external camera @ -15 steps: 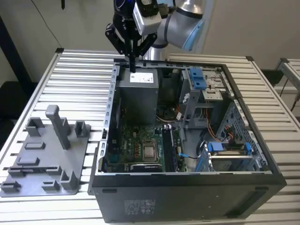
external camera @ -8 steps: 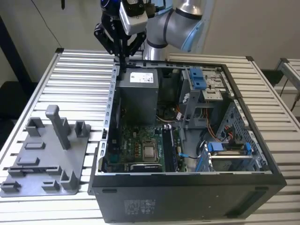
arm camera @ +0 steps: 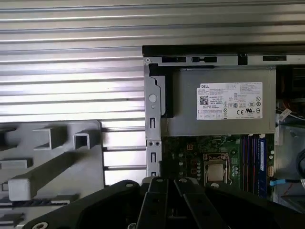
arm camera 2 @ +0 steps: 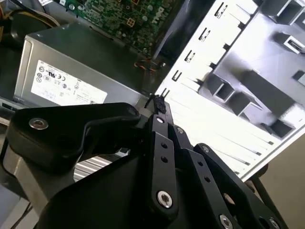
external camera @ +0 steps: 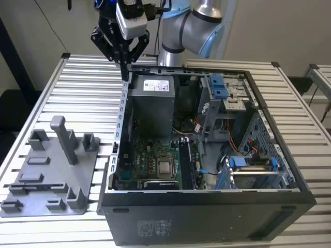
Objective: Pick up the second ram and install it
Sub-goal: 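Reach for the second ram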
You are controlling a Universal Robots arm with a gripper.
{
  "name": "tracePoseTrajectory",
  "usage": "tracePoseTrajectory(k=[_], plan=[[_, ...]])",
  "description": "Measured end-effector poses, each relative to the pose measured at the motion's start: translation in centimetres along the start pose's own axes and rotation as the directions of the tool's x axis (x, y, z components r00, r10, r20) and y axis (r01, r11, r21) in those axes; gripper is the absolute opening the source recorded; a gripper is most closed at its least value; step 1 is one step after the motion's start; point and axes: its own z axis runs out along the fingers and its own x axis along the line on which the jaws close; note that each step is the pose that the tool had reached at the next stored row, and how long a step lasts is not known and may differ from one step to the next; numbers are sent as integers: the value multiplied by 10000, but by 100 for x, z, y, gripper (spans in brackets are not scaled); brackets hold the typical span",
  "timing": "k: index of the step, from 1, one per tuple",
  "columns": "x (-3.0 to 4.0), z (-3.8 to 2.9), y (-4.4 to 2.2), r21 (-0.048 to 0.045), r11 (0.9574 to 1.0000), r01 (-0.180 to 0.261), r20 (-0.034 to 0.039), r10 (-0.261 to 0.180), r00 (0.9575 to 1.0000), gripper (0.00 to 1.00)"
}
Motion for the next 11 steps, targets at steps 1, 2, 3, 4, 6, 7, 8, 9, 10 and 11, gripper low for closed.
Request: tracePoseTrajectory(k=[1, 2, 3, 4, 6, 7, 8, 9, 10, 11], plan=[[28, 1, -1, 20, 10000, 17, 0, -17, 10000, 11], [52, 2, -3, 39, 10000, 38, 1, -38, 10000, 11], [76, 2, -4, 58, 10000, 59, 0, -59, 10000, 11], [102, 3, -5, 75, 9999, 78, 0, -78, 10000, 11], [152, 13, -8, 97, 9999, 96, -17, -96, 10000, 11], [180, 16, -9, 104, 9999, 97, -44, -96, 9999, 11], [202, 18, -11, 104, 9999, 96, -69, -95, 9999, 11], [220, 19, -11, 106, 9999, 95, -97, -94, 9999, 11], [244, 20, -13, 106, 9999, 96, -121, -94, 9999, 11], [274, 20, -14, 107, 9999, 96, -138, -94, 9999, 11]])
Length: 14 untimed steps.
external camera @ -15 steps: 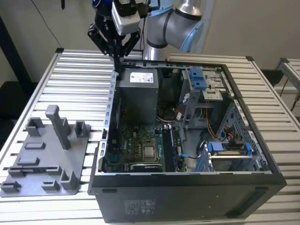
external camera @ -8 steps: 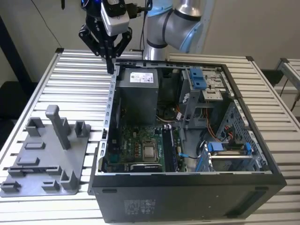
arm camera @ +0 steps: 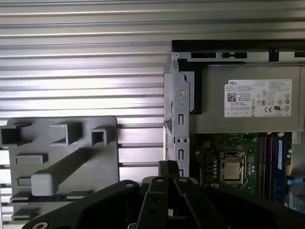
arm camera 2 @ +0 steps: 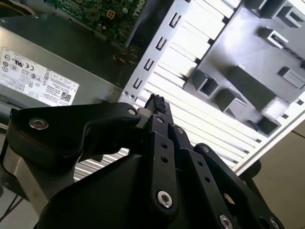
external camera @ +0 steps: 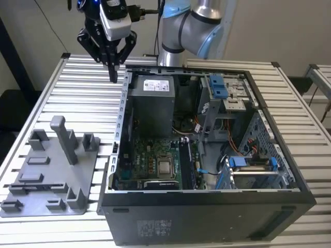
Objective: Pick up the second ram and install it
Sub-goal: 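Reach for the second ram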
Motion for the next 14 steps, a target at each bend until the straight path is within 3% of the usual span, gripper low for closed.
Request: tracePoseTrajectory(k=[14], plan=[[602, 48, -24, 7, 10000, 29, -32, -29, 10000, 11]])
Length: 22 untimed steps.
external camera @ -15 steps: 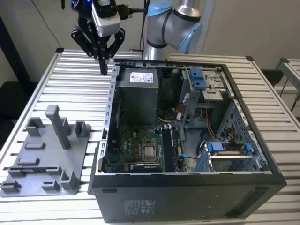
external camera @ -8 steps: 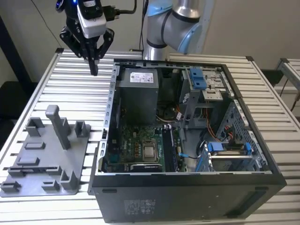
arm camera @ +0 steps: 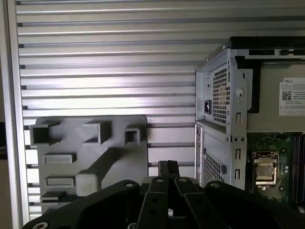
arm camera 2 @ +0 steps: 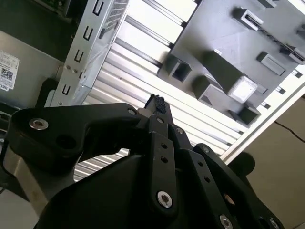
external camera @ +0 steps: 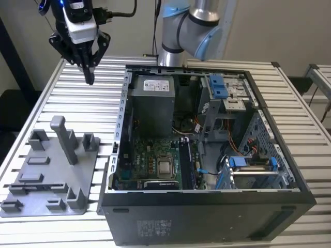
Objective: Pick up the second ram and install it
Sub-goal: 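Reach for the second ram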
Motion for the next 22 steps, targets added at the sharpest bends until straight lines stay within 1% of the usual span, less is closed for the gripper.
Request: tracePoseTrajectory(k=[8, 15, 22], plan=[[327, 15, -12, 30, 10000, 63, 0, -63, 10000, 11], [594, 33, -22, 65, 9999, 127, -1, -127, 9999, 11], [862, 62, -33, 73, 9998, 162, -2, -162, 9999, 11]])
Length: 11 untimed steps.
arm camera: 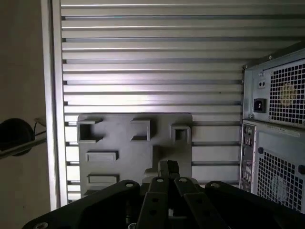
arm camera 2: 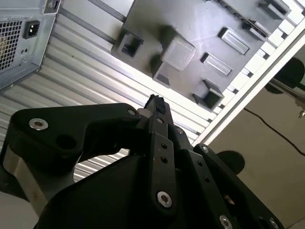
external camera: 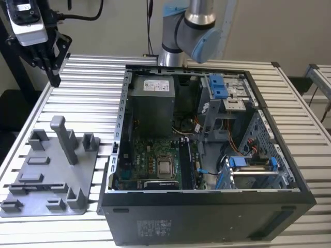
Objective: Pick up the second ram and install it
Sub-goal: 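Reach for the second ram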
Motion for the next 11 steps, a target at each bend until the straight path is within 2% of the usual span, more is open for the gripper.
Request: tracePoseTrajectory(k=[11], plan=[[443, 43, -10, 1, 10000, 49, -2, -49, 10000, 11]])
